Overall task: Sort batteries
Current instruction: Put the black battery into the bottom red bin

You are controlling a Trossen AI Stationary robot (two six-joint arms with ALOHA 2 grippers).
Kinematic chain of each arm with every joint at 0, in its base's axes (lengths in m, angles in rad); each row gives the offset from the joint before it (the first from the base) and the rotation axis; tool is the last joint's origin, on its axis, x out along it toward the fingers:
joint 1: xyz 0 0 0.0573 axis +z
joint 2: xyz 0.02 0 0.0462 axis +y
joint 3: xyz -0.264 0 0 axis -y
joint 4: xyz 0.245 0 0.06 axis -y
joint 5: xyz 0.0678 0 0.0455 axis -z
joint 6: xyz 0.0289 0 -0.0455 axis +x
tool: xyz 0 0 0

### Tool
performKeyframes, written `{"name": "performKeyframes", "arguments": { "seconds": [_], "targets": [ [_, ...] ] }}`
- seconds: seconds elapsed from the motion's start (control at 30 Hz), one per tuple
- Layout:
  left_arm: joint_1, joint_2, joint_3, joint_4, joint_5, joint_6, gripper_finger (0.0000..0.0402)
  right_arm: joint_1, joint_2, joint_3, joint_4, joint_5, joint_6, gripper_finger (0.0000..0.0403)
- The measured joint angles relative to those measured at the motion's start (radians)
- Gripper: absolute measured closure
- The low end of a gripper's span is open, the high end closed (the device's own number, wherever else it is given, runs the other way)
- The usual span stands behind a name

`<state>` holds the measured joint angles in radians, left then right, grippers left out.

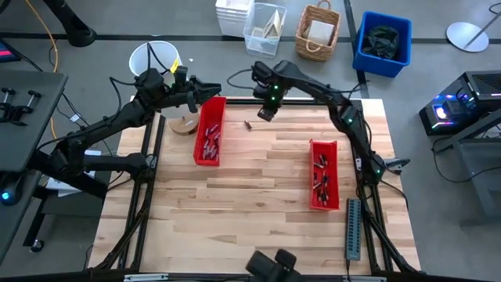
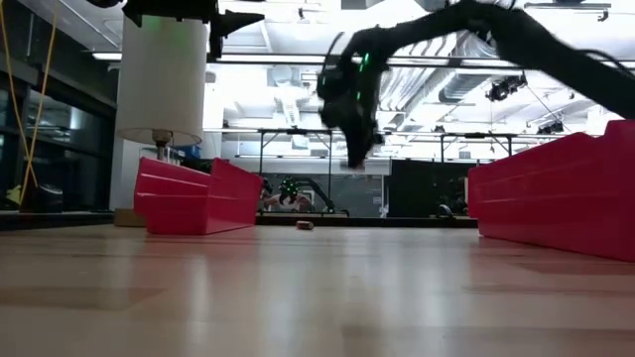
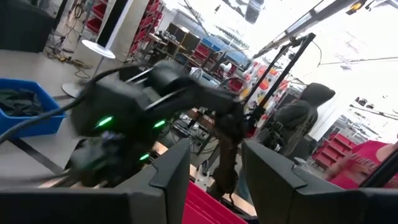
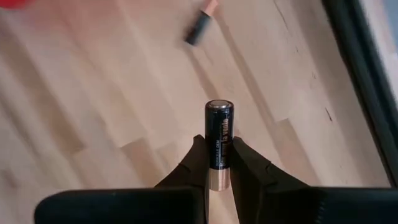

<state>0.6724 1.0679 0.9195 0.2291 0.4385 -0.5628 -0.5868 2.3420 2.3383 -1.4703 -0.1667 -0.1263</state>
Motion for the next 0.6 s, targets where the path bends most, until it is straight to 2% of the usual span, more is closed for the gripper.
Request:
{"name": "performKeyframes", "arguments": {
  "seconds": [0.23, 0.3, 0.4, 0.6],
  "targets": [
    [0.0, 0.0, 0.0, 0.0, 0.0, 0.015, 0.0266, 0.049, -0.172, -0.004, -0.04, 0.001, 0.064, 0.0373],
    [0.0, 0.0, 0.0, 0.0, 0.0, 0.017, 0.0266, 0.068, -0.239, -0.058, -0.033, 0.018, 0.087, 0.0373],
    [0.0, 0.0, 0.0, 0.0, 0.0, 0.017, 0.0266, 0.095, -0.382, -0.253, 0.016, 0.08, 0.147, 0.0373],
    [0.0, 0.0, 0.0, 0.0, 0.0, 0.018, 0.0266, 0.132, -0.801, -0.856, 0.244, 0.112, 0.429, 0.0373]
  ]
}}
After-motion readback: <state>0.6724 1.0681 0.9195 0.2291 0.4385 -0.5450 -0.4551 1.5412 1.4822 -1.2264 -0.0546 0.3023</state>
